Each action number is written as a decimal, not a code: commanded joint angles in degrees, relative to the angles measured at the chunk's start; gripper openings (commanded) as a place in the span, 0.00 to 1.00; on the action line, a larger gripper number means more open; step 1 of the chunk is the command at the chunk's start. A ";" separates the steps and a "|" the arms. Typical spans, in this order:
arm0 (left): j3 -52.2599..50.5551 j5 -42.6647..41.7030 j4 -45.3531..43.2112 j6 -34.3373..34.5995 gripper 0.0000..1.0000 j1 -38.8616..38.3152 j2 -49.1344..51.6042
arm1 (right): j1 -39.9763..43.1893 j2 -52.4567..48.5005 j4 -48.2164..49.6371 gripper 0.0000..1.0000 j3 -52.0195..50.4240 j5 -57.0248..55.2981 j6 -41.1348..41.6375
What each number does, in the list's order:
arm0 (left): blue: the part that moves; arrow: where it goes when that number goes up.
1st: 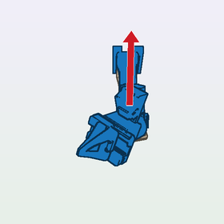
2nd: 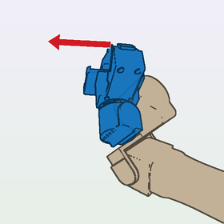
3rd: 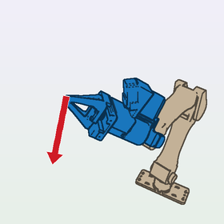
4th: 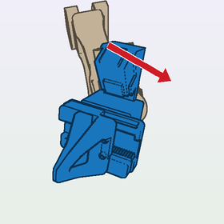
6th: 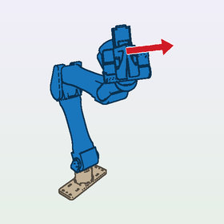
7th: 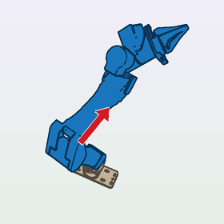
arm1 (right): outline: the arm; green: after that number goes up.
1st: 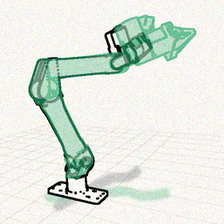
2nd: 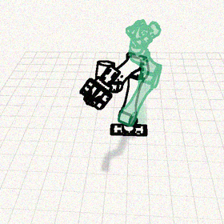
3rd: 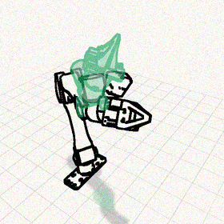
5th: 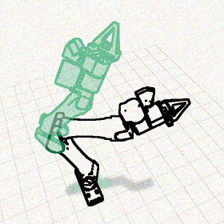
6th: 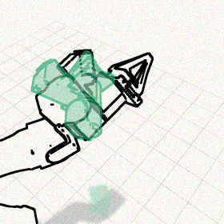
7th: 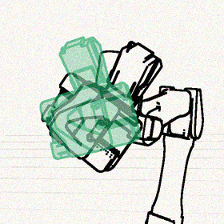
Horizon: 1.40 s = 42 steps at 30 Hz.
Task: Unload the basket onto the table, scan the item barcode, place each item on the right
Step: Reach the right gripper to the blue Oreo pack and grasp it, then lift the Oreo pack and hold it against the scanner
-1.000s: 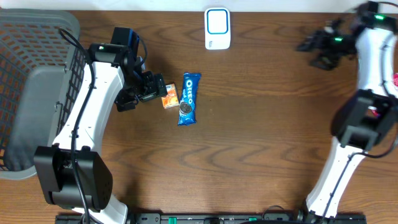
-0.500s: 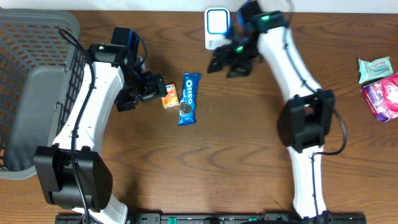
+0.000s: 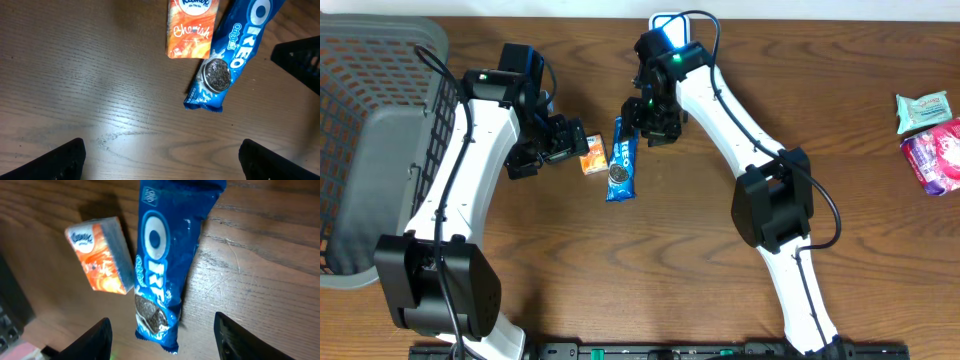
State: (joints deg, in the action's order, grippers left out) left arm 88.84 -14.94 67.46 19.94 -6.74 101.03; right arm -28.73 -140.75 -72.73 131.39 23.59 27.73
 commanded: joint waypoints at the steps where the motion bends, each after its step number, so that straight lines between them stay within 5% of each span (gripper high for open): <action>1: 0.26 -0.07 0.20 0.74 0.98 0.42 -0.68 | -1.92 -2.64 0.15 0.61 -0.37 -1.03 2.58; 10: 0.26 -0.07 0.20 0.74 0.98 0.42 -0.68 | -4.33 -7.48 0.52 0.57 -0.37 -1.88 2.71; 13: 0.26 -0.07 0.20 0.74 0.98 0.42 -0.68 | -4.13 -8.11 0.92 0.30 -0.37 -2.14 2.69; 15: 0.26 -0.07 0.20 0.74 0.98 0.42 -0.68 | -3.96 -8.15 1.22 0.01 -0.37 -3.15 2.43; 20: 0.26 -0.07 0.20 0.74 0.98 0.42 -0.68 | -2.86 -7.32 0.74 0.01 0.09 -1.16 2.45; 27: 0.26 -0.07 0.20 0.74 0.98 0.42 -0.68 | 2.99 -3.87 0.74 0.01 0.28 24.72 3.32; 34: 0.26 -0.07 0.20 0.76 0.98 0.42 -0.68 | 9.86 -3.52 0.74 0.01 0.28 48.06 18.08; 42: 0.26 -0.07 0.20 0.74 0.98 0.42 -0.68 | 12.96 -3.52 2.01 0.01 0.28 62.60 23.06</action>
State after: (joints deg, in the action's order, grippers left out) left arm 88.84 -14.92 67.44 19.94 -6.74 101.03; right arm -15.68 -147.57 -71.35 131.28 74.54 47.22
